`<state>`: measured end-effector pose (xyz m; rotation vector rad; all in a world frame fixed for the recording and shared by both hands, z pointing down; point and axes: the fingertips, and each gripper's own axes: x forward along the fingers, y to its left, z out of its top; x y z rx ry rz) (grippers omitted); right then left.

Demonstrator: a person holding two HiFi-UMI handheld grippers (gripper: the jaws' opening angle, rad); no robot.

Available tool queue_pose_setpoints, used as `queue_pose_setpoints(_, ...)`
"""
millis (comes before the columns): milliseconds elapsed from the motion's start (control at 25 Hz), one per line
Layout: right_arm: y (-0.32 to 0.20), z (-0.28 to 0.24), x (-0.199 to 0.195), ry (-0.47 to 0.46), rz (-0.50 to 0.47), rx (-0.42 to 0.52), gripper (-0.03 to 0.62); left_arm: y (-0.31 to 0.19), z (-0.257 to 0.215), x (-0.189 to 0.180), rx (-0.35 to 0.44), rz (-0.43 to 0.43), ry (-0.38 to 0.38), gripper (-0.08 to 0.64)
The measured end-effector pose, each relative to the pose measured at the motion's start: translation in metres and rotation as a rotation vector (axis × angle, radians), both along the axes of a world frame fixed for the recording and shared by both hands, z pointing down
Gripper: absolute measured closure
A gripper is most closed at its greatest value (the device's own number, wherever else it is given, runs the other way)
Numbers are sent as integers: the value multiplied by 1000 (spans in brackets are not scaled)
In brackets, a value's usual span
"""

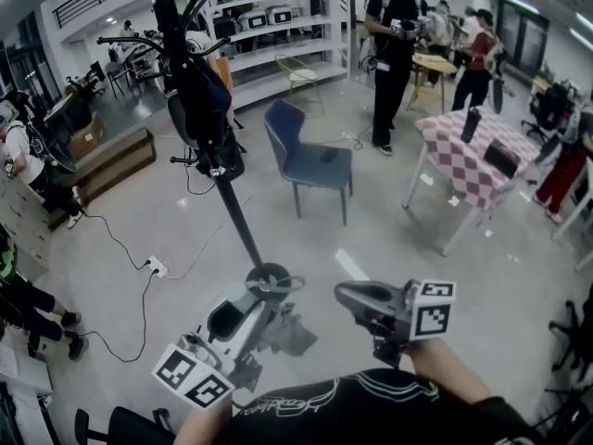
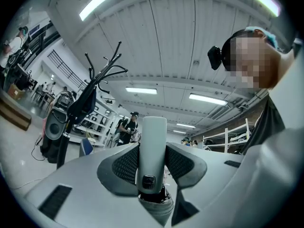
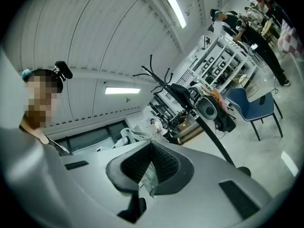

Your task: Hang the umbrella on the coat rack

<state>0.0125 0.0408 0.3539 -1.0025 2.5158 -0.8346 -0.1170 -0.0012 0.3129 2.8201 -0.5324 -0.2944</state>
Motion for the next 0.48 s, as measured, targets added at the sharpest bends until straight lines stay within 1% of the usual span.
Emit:
queue_pose_setpoints(280, -16, 2, 0, -11, -8, -8, 580, -17, 4, 5, -19, 16, 18, 402)
queue_pose_setpoints(480, -36, 3, 2, -22, -42, -5, 580, -33, 10, 6, -40, -4, 25, 402)
